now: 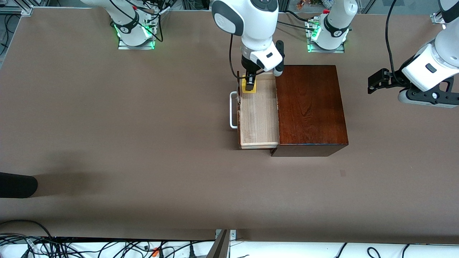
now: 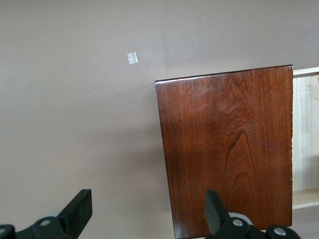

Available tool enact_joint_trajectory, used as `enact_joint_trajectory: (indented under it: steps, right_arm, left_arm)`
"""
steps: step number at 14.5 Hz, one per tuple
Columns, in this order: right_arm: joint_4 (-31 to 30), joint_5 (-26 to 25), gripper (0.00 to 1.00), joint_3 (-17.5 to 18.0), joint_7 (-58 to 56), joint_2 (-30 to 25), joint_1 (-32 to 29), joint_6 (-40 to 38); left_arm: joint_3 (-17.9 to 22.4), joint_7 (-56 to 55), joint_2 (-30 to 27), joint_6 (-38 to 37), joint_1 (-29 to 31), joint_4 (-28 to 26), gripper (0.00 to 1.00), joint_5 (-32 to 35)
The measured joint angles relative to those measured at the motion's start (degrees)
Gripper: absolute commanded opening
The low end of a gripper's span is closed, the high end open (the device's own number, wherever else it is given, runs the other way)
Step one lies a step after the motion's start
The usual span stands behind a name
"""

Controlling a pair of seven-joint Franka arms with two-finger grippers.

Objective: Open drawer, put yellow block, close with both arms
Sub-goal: 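Carry the yellow cube with the right gripper over the open drawer, then lower the cube into the drawer and open the right gripper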

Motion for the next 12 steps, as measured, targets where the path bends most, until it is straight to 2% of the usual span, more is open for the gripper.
enact_joint_trajectory:
  steps: [6,12]
  right_arm:
    - [1.42,-0.12,0.26,-0.62,-6.63,5.49,-0.03,4.83]
    - [1.57,-1.24,0.27,-0.63,-9.88,7.3,-0.03,4.91]
  left_arm:
    - [0.0,0.0,0.07,0.01,0.0,-0.02,1.0,0.0]
    - [0.0,0.0,0.13,0.1,-0.03,-0.06,1.0,0.0]
